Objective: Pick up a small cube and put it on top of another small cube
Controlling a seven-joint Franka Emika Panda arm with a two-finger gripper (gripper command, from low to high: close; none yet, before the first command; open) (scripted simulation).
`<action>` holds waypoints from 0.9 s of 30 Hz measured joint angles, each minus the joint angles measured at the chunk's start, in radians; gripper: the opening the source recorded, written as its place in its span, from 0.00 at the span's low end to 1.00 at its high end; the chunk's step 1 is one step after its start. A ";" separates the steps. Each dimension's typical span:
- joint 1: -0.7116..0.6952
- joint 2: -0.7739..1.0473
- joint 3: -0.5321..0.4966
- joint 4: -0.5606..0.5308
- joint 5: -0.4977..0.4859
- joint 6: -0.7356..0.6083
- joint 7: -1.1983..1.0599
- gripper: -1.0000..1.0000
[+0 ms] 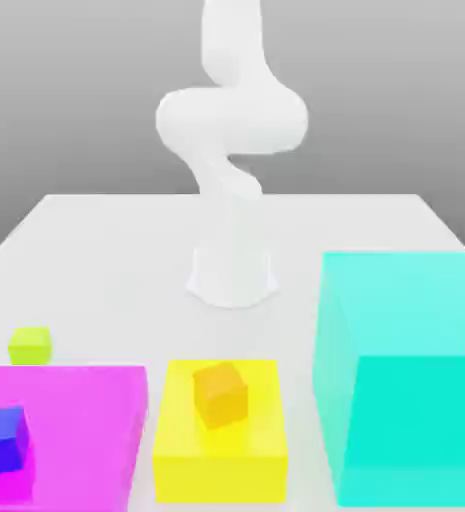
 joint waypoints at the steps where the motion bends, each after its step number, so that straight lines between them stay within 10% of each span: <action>1: -0.026 0.020 0.003 -0.010 0.003 0.012 0.045 0.50; 27: -0.593 0.492 0.049 -0.256 0.022 0.297 1.167 0.50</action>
